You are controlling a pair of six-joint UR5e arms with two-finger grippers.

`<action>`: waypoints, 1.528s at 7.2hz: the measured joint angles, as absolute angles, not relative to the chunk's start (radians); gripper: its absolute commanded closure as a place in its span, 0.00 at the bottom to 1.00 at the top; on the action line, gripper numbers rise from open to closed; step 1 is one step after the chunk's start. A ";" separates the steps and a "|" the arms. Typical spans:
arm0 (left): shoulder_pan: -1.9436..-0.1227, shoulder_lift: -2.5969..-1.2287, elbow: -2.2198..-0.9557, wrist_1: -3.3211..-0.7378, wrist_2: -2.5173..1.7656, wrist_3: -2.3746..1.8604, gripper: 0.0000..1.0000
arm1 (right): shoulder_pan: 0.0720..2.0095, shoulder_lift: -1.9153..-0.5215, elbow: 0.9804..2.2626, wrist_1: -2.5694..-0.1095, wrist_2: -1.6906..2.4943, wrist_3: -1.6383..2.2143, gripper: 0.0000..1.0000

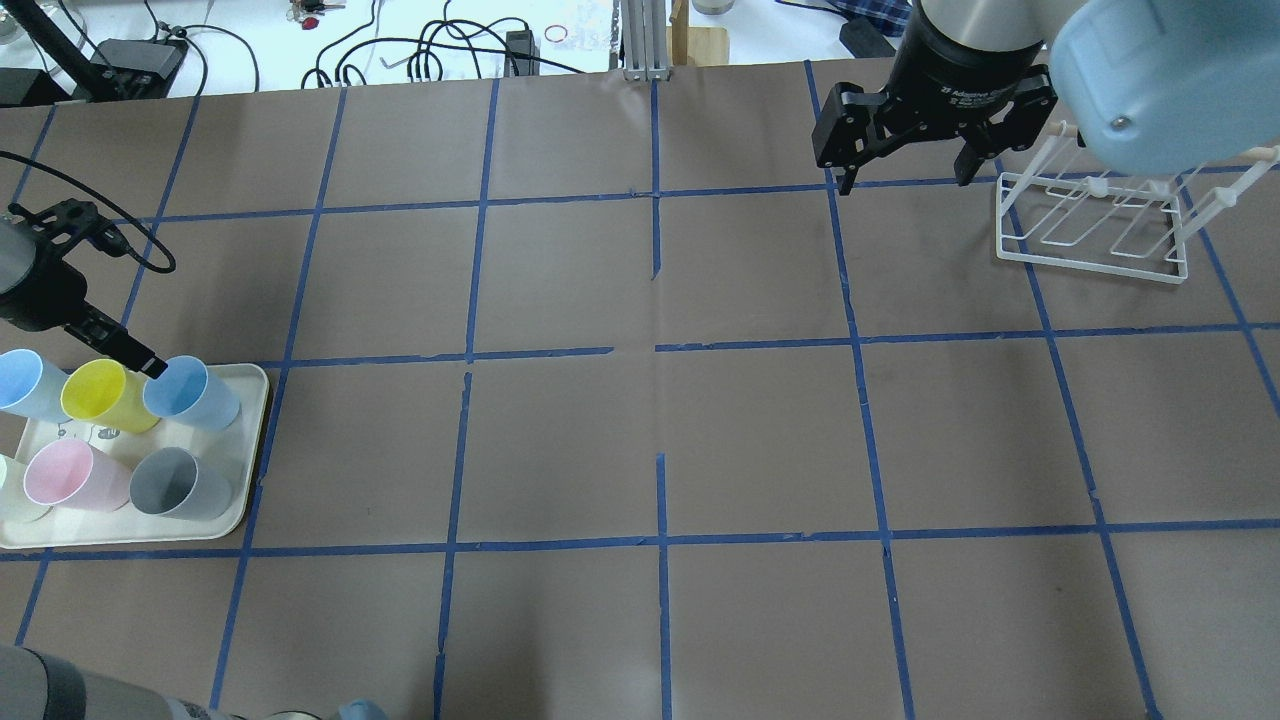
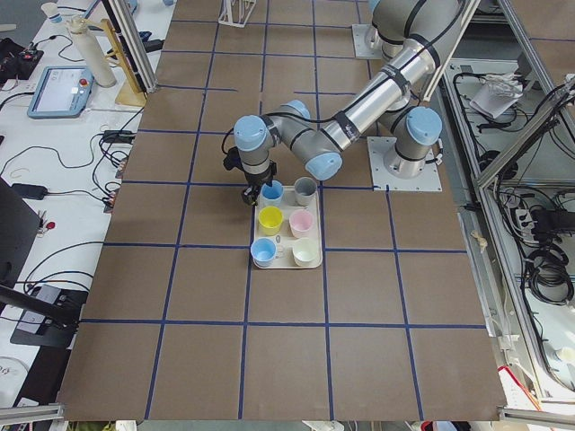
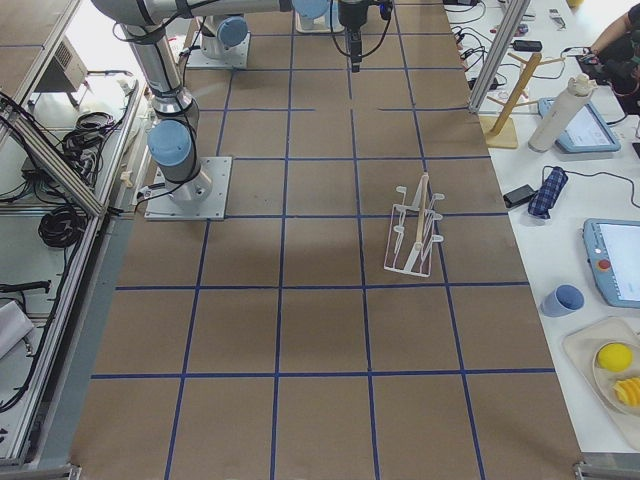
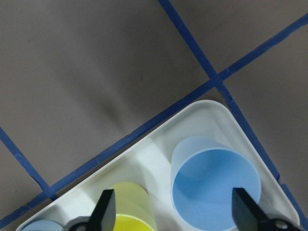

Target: Transfer IKEA cup to right arm and place on rack

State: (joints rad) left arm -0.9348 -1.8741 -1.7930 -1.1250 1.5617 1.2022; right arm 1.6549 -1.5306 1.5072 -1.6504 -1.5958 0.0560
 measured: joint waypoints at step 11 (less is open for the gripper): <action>-0.943 -1.929 -1.793 -1.132 1.562 1.202 1.00 | 1.526 -1.539 1.505 -1.649 -1.593 -0.107 0.00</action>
State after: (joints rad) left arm -0.9433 -1.9293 -1.7931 -1.1318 1.5616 1.2023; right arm 1.5255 -1.5394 1.5055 -1.6491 -1.5929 -0.1073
